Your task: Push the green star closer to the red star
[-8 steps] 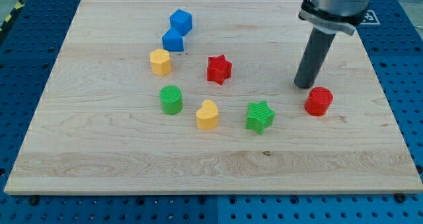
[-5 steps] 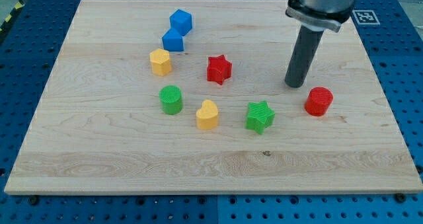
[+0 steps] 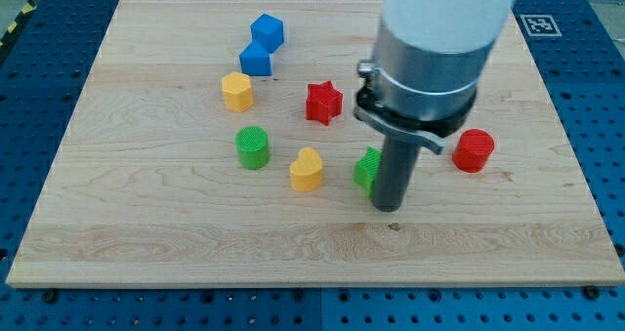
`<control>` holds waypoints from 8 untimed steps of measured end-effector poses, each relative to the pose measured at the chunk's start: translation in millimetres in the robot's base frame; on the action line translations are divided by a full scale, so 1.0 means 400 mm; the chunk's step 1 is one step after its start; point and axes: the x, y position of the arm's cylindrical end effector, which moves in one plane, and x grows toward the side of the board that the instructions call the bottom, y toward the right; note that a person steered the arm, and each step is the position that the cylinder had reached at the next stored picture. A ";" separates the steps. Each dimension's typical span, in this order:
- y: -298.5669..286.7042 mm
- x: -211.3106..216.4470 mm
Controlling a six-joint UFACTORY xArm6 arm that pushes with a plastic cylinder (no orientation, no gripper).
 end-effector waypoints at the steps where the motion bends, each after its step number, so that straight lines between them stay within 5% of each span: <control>1: -0.001 0.000; 8: 0.102 -0.121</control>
